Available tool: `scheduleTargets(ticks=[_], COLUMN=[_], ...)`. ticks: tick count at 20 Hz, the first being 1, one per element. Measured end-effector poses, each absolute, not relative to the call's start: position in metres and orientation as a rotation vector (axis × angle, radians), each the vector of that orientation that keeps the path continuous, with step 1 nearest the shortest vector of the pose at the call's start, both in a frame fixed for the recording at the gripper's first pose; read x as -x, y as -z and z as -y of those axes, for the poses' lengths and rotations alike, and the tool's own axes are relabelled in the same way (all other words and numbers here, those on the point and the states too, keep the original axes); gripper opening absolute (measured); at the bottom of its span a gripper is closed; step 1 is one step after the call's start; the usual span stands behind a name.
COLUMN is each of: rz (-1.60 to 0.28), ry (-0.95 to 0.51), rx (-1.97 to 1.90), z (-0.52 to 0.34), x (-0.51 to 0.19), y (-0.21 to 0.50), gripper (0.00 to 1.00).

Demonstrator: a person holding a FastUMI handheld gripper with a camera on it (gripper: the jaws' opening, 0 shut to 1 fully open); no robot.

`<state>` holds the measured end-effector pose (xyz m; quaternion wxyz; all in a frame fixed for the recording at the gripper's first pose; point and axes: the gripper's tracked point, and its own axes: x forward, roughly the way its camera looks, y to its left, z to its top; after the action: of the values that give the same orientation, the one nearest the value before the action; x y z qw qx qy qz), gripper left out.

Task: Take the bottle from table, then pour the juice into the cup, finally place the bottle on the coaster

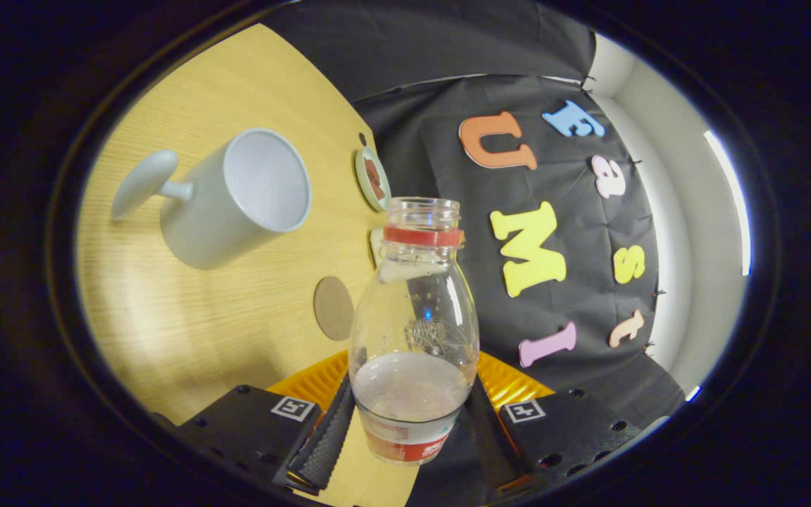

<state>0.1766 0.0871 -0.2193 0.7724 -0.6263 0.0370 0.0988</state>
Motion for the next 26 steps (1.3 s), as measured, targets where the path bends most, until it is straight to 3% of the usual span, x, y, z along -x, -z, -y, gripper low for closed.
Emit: scheduleTargets(ticks=[26], rz=[0.078], ry=[-0.062], rx=[1.846], z=[-0.121], x=[-0.173], y=[0.192], gripper=[0.83])
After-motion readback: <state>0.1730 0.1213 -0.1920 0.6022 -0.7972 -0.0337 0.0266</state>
